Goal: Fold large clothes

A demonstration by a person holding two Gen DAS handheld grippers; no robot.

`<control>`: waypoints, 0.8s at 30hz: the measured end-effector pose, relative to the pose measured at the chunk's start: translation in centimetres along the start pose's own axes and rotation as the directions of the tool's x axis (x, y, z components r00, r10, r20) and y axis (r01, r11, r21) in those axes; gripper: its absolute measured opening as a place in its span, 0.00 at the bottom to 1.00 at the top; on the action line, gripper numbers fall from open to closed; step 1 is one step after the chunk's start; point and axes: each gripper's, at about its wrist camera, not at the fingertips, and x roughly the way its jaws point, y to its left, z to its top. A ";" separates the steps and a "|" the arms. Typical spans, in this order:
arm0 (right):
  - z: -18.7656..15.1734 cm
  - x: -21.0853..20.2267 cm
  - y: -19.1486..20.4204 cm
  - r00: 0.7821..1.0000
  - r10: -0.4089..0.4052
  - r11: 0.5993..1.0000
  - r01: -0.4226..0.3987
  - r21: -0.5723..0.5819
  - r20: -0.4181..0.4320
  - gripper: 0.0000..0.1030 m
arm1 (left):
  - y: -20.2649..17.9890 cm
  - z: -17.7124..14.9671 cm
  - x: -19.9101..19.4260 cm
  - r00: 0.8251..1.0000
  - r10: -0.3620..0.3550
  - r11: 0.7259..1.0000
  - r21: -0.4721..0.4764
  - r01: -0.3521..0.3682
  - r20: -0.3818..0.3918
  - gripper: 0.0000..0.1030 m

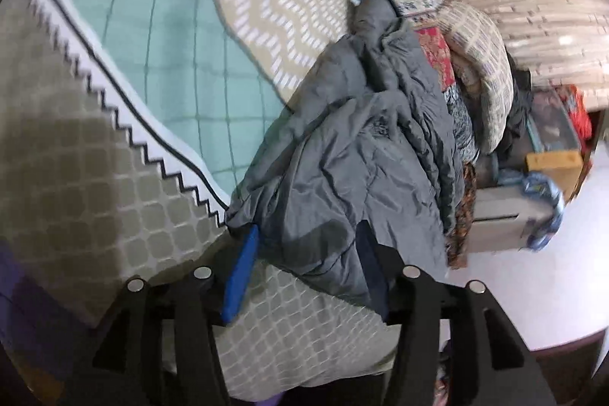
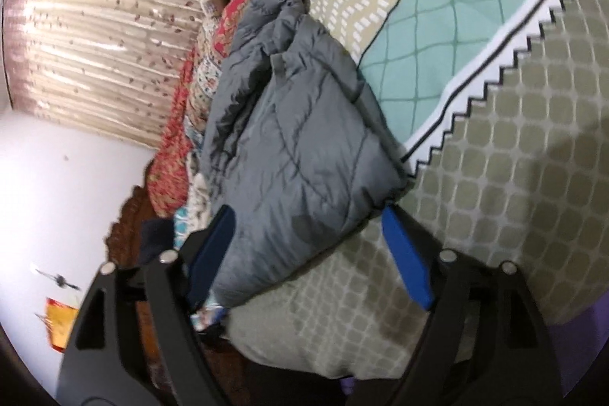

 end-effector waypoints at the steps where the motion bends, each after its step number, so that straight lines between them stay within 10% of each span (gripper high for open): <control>1: 0.0 0.1 -0.1 1.000 0.008 1.000 -0.008 0.012 -0.003 0.77 | 0.1 0.0 0.2 1.000 -0.011 1.000 -0.018 0.011 0.004 0.00; 24: -0.1 1.9 2.0 0.998 -0.068 0.997 0.068 -0.031 -0.012 0.87 | -1.3 1.3 4.0 0.996 -0.022 0.996 -0.089 0.015 -0.082 0.00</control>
